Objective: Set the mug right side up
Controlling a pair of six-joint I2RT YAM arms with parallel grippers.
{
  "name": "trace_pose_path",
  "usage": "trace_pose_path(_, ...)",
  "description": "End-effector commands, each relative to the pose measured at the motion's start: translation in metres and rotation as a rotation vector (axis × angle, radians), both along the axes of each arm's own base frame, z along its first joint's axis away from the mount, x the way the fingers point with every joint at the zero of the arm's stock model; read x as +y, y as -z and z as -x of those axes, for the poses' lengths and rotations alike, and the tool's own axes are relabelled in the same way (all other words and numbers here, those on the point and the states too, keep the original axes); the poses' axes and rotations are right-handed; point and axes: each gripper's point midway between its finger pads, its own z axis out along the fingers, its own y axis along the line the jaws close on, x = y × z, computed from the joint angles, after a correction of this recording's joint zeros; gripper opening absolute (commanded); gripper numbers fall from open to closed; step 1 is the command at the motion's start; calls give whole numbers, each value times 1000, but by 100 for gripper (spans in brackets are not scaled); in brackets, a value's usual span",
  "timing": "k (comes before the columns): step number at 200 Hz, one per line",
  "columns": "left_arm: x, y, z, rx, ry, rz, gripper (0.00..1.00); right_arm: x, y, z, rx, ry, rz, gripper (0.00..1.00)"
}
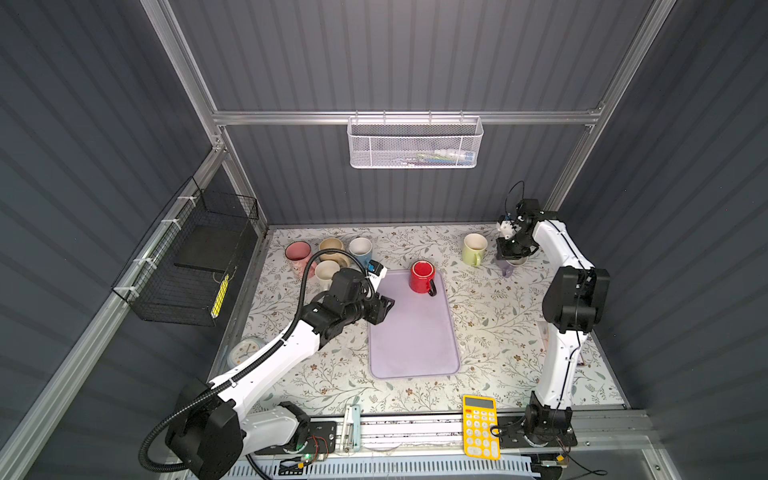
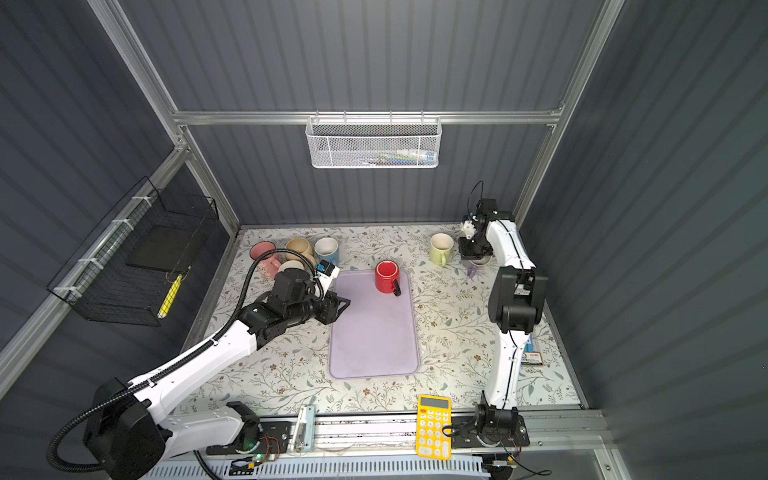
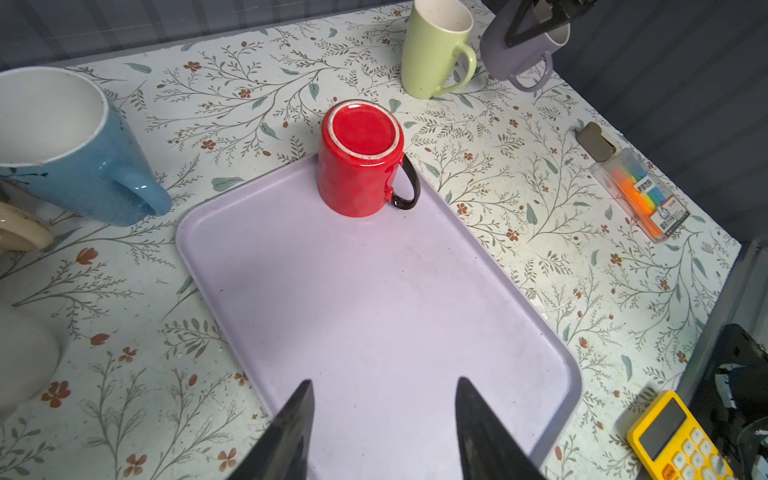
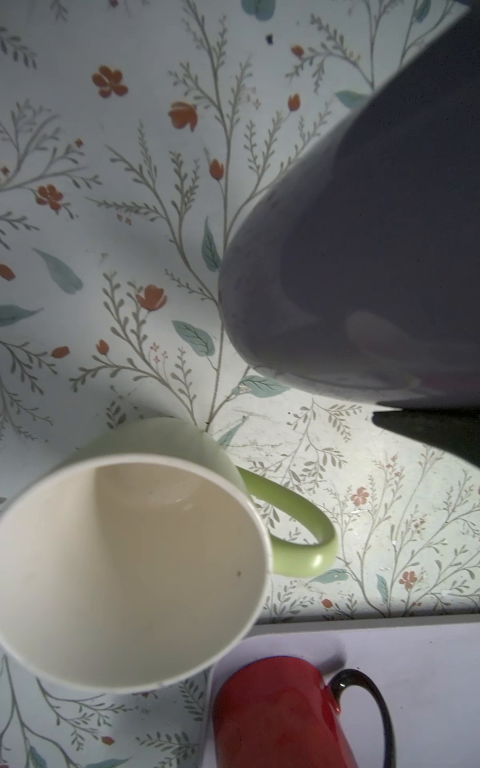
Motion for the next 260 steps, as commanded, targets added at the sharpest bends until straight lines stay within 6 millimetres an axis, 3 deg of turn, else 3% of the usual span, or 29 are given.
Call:
trace_pose_path(1, 3, 1, 5, 14, -20, -6, 55, -4, -10, -13, -36, -12, -16, 0)
trace_pose_path(71, -2, 6, 4, 23, -21, -16, 55, 6, 2, -48, -71, -24, -88, 0)
trace_pose_path(151, -4, 9, 7, 24, -22, -19, 55, 13, 22, -55, -48, -35, -103, 0)
trace_pose_path(228, -2, 9, 8, 23, -29, -20, 55, 19, 28, -61, -51, -47, -96, 32)
trace_pose_path(260, -2, 10, 9, 24, -29, -22, 55, 22, 25, -63, -61, -51, -91, 35)
